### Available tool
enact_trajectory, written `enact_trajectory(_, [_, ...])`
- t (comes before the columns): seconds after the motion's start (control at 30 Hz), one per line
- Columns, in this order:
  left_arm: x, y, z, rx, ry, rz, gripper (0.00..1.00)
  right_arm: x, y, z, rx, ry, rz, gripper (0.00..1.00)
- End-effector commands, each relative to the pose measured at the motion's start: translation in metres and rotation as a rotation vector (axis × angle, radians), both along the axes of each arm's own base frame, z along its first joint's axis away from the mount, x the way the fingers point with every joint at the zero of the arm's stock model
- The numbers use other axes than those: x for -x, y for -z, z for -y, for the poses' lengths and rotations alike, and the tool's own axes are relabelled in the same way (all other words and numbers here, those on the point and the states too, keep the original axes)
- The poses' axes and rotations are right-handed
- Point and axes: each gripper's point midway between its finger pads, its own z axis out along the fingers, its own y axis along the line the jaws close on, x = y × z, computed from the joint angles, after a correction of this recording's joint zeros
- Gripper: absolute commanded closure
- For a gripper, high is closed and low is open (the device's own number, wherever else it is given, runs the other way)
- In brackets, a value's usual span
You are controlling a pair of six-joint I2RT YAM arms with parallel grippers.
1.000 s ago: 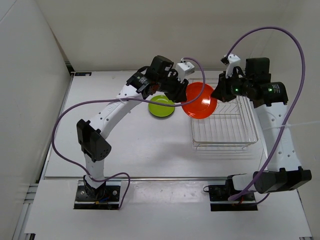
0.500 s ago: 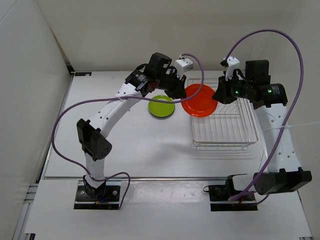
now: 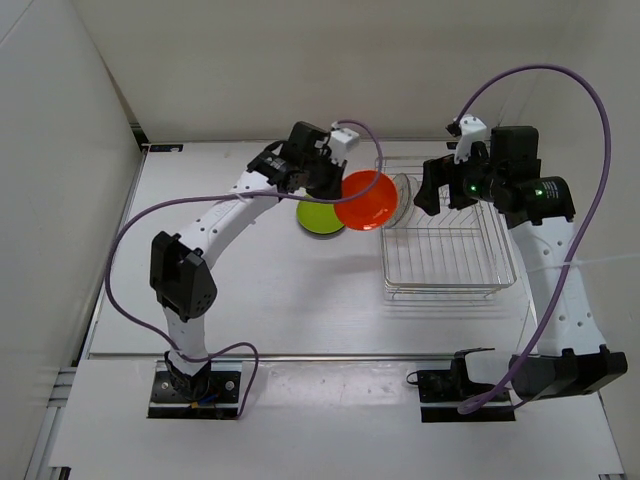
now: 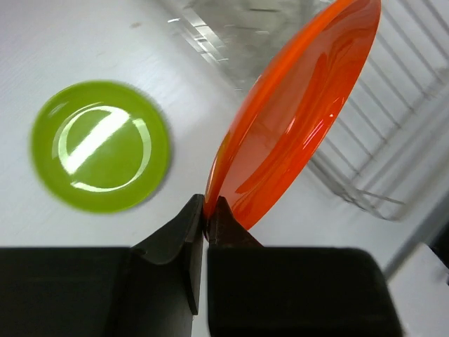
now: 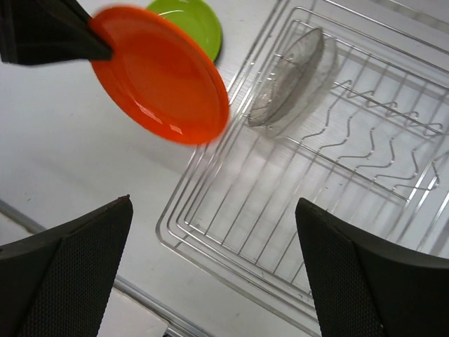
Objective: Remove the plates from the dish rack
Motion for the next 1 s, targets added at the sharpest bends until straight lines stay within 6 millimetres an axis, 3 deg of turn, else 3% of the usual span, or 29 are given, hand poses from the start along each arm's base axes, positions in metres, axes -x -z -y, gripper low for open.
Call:
enact_trajectory(0.0, [-0.052, -0.044, -0.063, 0.061, -0.268, 0.108, 0.89, -0.012, -0.014, 0.014, 0.027, 0.097, 0.089, 0.0])
enact_trajectory(0.1, [-0.081, -0.021, -0.093, 0.041, -0.351, 0.058, 0.89, -0.012, -0.014, 0.014, 0.027, 0.098, 0.089, 0.0])
enact_trajectory(0.33, [-0.128, 0.038, -0.134, 0.066, -0.374, -0.119, 0.89, -0.009, -0.015, 0.015, 0.033, 0.092, 0.093, 0.0])
enact_trajectory(0.47, [-0.141, 0.068, -0.135, 0.047, -0.341, -0.174, 0.89, -0.007, -0.014, 0.015, 0.034, 0.092, 0.091, 0.0])
enact_trajectory(0.53, [-0.137, 0.076, -0.128, 0.065, -0.297, -0.203, 0.89, -0.005, -0.016, 0.016, 0.032, 0.093, 0.1, 0.0])
enact_trajectory(0.73, [-0.135, 0.08, -0.123, 0.083, -0.281, -0.228, 0.89, -0.004, -0.017, 0.014, 0.026, 0.085, 0.1, 0.0])
enact_trajectory(0.97, [-0.134, 0.106, -0.122, 0.049, -0.29, -0.268, 0.89, -0.003, -0.016, 0.017, 0.039, 0.089, 0.105, 0.0])
